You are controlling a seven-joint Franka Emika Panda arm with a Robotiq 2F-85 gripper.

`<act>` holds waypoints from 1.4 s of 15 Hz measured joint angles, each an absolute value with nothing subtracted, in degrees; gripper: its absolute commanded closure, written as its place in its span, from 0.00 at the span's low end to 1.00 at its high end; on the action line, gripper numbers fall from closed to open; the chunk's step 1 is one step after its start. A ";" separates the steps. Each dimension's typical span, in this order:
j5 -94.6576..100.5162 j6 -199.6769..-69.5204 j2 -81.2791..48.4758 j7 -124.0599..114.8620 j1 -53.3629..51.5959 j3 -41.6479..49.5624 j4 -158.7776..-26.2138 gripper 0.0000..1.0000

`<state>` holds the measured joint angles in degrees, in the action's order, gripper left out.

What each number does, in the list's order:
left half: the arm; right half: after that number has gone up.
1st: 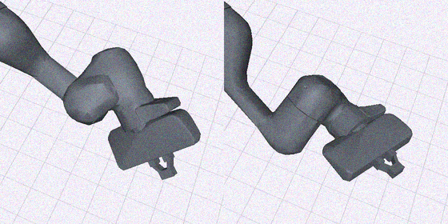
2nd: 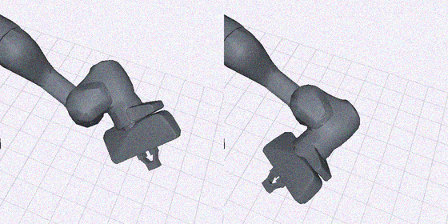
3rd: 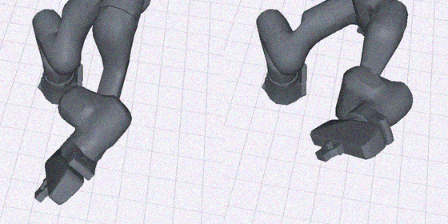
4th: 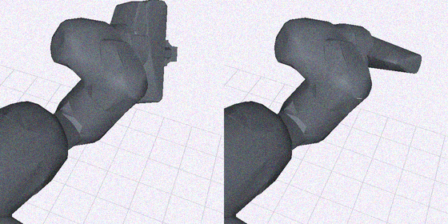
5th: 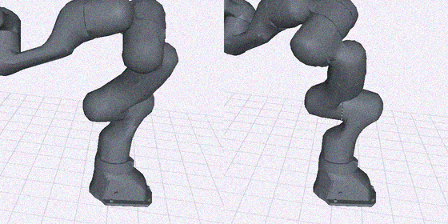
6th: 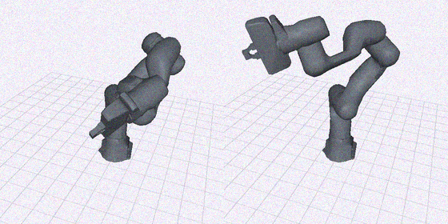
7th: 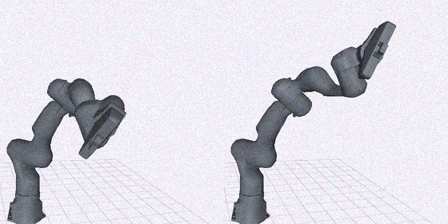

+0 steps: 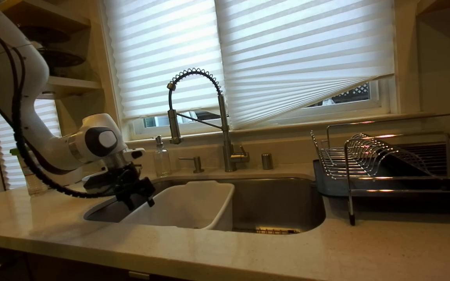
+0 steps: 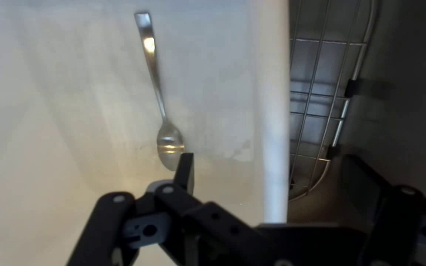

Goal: Push the white dish a little to the right in the sink, pick up the white dish and pour out some water, push the white dish to the left side of the sink

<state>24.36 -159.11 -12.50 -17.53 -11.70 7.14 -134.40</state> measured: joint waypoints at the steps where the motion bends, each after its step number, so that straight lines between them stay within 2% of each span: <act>1: 28.87 -157.82 -11.93 -21.87 -13.31 8.46 -134.03 0.00; 4: 39.35 -151.65 -10.14 -31.84 -16.95 10.32 -133.06 0.00; 7: 43.24 -146.41 -8.96 -36.27 -16.78 7.33 -132.87 0.00; 15: 40.93 -147.08 -8.49 -35.82 -13.74 2.85 -133.52 0.00; 21: 50.03 -146.85 -11.29 -41.67 -12.43 2.64 -128.94 0.00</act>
<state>50.03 -146.85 -11.29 -41.67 -12.43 2.64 -128.94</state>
